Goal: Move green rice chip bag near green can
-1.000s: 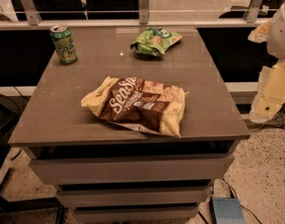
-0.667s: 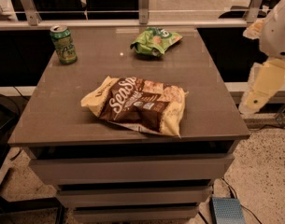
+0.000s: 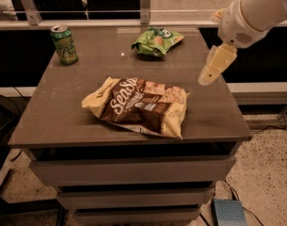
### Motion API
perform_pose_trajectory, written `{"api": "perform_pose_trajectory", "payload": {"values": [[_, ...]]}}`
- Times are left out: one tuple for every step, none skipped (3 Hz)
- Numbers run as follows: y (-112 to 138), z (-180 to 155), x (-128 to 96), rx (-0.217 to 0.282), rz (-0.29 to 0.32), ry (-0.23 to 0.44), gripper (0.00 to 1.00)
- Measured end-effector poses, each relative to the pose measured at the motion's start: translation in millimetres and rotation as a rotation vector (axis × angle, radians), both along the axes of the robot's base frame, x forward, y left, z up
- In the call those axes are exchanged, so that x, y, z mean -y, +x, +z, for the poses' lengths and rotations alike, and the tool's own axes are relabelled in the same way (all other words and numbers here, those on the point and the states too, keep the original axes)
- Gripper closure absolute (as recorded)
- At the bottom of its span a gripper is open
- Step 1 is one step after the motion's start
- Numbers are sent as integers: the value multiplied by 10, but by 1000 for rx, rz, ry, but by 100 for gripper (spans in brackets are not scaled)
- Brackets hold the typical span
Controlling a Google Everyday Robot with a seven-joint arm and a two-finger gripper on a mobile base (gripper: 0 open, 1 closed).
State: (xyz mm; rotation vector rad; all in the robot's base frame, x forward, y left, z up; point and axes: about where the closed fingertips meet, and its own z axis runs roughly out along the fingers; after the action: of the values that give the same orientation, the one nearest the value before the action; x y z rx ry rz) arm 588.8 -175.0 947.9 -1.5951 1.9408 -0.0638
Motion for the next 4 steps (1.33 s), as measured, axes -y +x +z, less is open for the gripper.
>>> {"api": "perform_pose_trajectory", "payload": {"values": [[524, -151, -295, 41, 34, 61, 0], [1014, -285, -528, 57, 48, 99, 0], [1014, -287, -531, 57, 48, 99, 0], [1041, -324, -569, 79, 31, 120, 0]]}}
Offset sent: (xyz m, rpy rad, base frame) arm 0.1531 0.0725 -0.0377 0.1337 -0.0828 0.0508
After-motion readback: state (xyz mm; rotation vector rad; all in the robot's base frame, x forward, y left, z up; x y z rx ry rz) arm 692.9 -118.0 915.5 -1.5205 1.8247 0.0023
